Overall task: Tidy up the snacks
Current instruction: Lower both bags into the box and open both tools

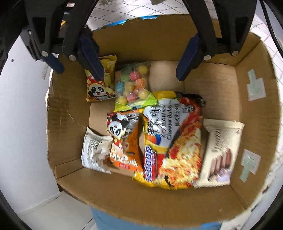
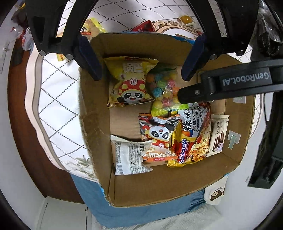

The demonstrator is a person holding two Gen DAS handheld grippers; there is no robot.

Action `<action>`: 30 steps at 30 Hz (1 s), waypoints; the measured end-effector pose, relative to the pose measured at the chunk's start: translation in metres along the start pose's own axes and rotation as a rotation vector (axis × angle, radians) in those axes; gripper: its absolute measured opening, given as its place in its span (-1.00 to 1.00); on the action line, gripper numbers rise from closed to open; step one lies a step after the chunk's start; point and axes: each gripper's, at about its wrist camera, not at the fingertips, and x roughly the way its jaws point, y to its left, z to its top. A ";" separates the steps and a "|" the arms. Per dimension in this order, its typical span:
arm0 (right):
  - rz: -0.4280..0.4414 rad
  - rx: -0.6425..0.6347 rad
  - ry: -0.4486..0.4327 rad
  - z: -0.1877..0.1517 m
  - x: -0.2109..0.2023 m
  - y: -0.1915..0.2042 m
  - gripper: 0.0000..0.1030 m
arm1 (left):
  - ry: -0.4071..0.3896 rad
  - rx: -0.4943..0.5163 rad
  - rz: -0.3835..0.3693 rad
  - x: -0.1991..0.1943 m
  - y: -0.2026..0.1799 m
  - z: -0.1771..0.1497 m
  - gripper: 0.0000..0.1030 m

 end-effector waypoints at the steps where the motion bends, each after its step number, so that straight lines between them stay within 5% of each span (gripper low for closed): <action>1: -0.005 -0.004 -0.007 -0.001 -0.003 0.000 0.81 | -0.024 0.007 0.020 -0.006 -0.001 -0.001 0.62; 16: -0.007 -0.012 -0.153 -0.036 -0.064 0.002 0.81 | -0.292 0.063 0.143 -0.078 0.019 -0.050 0.62; 30: 0.005 -0.073 -0.316 -0.078 -0.135 0.017 0.81 | -0.501 0.108 0.181 -0.133 0.008 -0.125 0.62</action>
